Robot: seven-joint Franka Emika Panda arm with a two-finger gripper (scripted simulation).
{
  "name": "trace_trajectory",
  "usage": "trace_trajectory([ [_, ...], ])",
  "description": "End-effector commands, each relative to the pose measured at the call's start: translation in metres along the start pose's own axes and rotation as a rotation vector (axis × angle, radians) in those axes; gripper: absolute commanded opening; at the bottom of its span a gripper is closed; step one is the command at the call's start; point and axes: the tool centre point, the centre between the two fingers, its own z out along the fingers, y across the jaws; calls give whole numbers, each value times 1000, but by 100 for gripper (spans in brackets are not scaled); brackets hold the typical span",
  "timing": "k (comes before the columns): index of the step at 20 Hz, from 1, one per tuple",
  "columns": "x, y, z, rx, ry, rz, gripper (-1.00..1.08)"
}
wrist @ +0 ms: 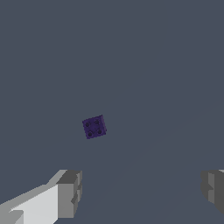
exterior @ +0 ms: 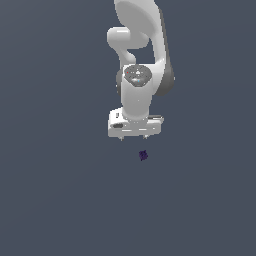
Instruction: Pick up the object and move it to a goal position.
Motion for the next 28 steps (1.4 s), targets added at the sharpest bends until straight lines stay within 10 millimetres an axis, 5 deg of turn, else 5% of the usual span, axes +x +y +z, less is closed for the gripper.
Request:
trace_trajectory([
  [1, 0, 0, 0, 0, 0, 0, 100],
  [18, 9, -12, 6, 15, 2, 10, 100],
  [28, 18, -36, 57, -2, 17, -168, 100],
])
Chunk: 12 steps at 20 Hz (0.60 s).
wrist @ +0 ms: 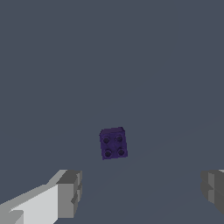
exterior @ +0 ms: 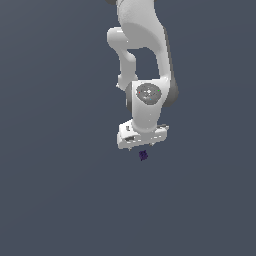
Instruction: Pick up the object and move it to a goal position.
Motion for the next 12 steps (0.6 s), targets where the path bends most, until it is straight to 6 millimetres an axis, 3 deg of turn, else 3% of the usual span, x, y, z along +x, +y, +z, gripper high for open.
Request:
trace_trajectory([
  [1, 2, -8, 15, -3, 4, -53, 100],
  [6, 5, -17, 33, -6, 9, -115, 100],
  [12, 4, -18, 36, -6, 8, -119, 100],
])
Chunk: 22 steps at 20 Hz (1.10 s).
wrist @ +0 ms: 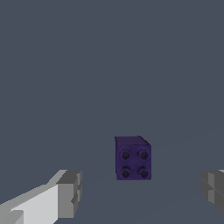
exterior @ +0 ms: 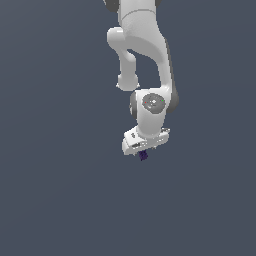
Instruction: Pick up the object and move it to a goal position.
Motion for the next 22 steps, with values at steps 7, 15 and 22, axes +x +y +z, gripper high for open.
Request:
trace_trajectory([
  [7, -1, 0, 27, -1, 1, -3, 100],
  [15, 1, 0, 50, -1, 2, -6, 100],
  [22, 1, 0, 51, -1, 2, -6, -100],
])
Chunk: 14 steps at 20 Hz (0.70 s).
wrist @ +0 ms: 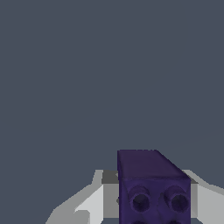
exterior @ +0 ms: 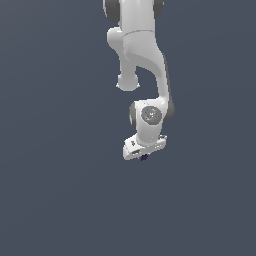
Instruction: Pick up the object and move it to a goal position.
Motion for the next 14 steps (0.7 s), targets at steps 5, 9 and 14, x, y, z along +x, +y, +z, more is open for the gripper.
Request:
trace_trajectory([
  [5, 0, 0, 0, 0, 0, 0, -100],
  [9, 1, 3, -5, 0, 0, 0, -100],
  [14, 7, 16, -23, 0, 0, 0, -100],
])
